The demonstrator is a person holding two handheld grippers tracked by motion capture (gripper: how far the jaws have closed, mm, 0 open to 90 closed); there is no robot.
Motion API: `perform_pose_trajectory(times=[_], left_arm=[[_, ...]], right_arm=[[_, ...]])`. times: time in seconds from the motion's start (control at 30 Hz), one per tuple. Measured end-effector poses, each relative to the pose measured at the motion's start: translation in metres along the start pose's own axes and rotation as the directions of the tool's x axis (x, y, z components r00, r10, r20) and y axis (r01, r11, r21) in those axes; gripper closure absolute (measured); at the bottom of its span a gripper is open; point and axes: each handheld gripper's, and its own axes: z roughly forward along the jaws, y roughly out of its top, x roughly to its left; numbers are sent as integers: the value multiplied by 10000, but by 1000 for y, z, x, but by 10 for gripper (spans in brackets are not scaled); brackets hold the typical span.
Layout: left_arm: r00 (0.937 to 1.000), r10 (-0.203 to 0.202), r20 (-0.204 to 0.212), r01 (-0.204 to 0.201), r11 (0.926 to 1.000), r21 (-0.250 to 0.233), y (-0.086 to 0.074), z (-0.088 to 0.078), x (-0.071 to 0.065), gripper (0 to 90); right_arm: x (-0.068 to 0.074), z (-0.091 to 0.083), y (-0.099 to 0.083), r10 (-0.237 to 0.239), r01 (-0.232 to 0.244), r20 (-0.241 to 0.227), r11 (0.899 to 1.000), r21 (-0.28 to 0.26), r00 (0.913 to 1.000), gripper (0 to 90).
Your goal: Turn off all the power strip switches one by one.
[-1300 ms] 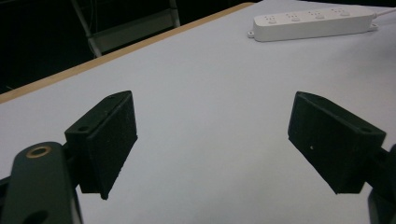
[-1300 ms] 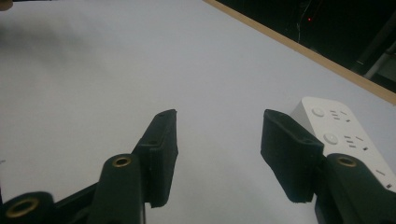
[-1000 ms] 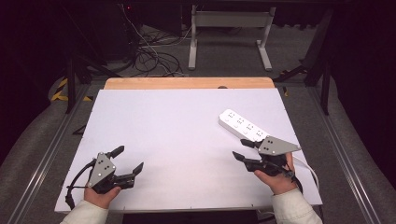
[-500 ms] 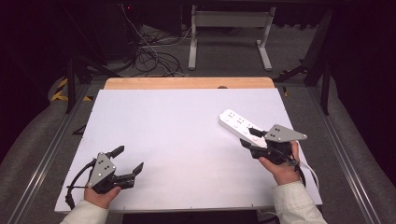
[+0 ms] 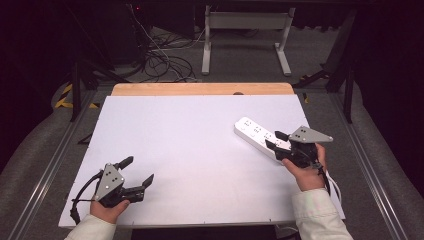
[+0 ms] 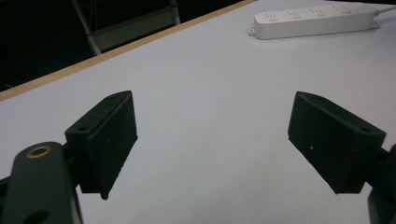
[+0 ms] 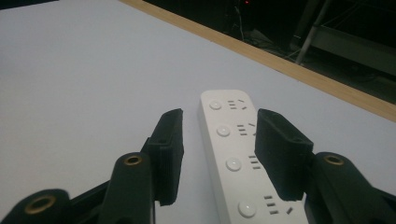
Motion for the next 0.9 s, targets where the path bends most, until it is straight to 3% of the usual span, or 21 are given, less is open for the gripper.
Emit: perform_pose_trajectory(times=[0.13, 0.5, 0.57, 0.63, 0.67, 0.77, 0.83, 0.87, 0.9], left_arm=[[10000, 15, -17, -15, 10000, -8, 0, 0, 0, 165], [10000, -48, 9, 48, 10000, 24, 0, 0, 0, 165], [10000, -51, 13, 51, 10000, 26, 0, 0, 0, 165], [10000, -39, 14, 39, 10000, 26, 0, 1, 0, 165], [10000, -39, 9, 39, 10000, 28, 0, 1, -1, 165], [10000, -43, -10, 43, 10000, 34, 0, 1, 0, 165], [10000, -33, -14, 33, 10000, 38, 0, 1, 0, 165], [10000, -49, -2, 49, 10000, 46, 0, 1, -1, 165], [10000, -46, -6, 46, 10000, 45, 0, 1, 0, 165]], right_arm=[[-8, 5, -5, 216, -220, 115, 9989, 406, 9997, 551], [-19, 9, -16, 411, -468, 682, 9954, 840, 9968, 580], [-20, 10, -16, 468, -524, 620, 9944, 920, 9970, 618], [-22, 12, -17, 487, -550, 573, 9920, 1134, 9972, 765], [-22, 12, -17, 487, -550, 573, 9920, 1134, 9972, 765], [-22, 14, -16, 385, -497, 808, 9885, 1425, 9960, 900], [-23, 16, -16, 284, -441, 939, 9847, 1689, 9952, 900], [-23, 19, -16, 183, -386, 982, 9773, 2085, 9950, 900], [-23, 19, -16, 183, -386, 982, 9773, 2085, 9950, 900]])
